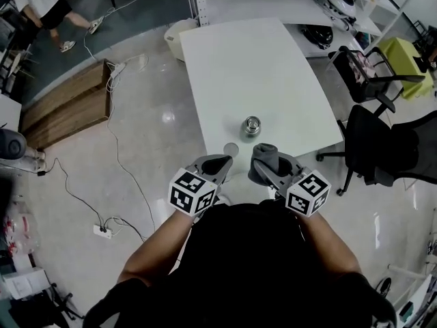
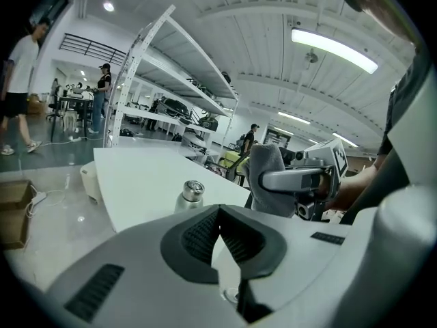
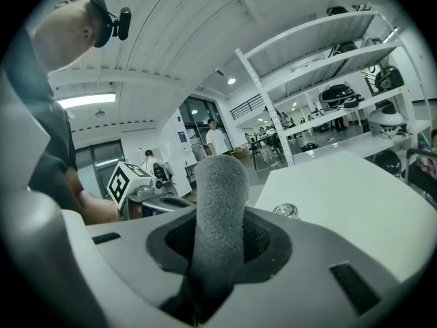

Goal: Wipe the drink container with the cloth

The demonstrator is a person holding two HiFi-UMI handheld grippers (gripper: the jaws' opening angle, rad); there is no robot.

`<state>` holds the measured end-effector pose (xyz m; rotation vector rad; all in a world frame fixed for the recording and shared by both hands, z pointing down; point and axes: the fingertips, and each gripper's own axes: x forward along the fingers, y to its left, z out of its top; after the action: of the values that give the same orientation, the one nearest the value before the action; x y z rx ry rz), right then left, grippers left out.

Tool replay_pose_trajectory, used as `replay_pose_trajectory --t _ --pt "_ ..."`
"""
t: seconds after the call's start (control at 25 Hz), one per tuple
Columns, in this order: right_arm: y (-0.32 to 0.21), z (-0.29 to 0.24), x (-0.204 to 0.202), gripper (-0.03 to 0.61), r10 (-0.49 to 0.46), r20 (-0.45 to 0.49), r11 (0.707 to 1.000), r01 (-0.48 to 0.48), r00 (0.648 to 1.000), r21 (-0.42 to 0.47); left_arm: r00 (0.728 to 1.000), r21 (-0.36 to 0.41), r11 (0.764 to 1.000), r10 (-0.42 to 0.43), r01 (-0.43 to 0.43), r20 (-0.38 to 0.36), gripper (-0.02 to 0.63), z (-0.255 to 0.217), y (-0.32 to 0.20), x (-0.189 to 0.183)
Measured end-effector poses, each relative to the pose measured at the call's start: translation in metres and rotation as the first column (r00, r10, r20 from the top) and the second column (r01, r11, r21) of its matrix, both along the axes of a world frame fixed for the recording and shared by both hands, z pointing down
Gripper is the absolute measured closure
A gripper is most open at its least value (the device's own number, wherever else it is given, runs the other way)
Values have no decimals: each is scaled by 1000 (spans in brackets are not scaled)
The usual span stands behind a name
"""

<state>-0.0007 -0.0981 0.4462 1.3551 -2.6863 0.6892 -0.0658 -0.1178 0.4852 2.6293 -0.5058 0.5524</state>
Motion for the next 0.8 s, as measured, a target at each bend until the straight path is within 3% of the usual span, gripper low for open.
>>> replay_pose_trajectory --t 0.32,0.8 --pt "9 -10 25 468 -58 52 998 59 997 -16 997 34 996 -83 83 3 598 -9 28 20" --pt "82 -3 110 468 -120 60 992 122 991 -30 969 45 968 -248 248 -18 597 -13 96 104"
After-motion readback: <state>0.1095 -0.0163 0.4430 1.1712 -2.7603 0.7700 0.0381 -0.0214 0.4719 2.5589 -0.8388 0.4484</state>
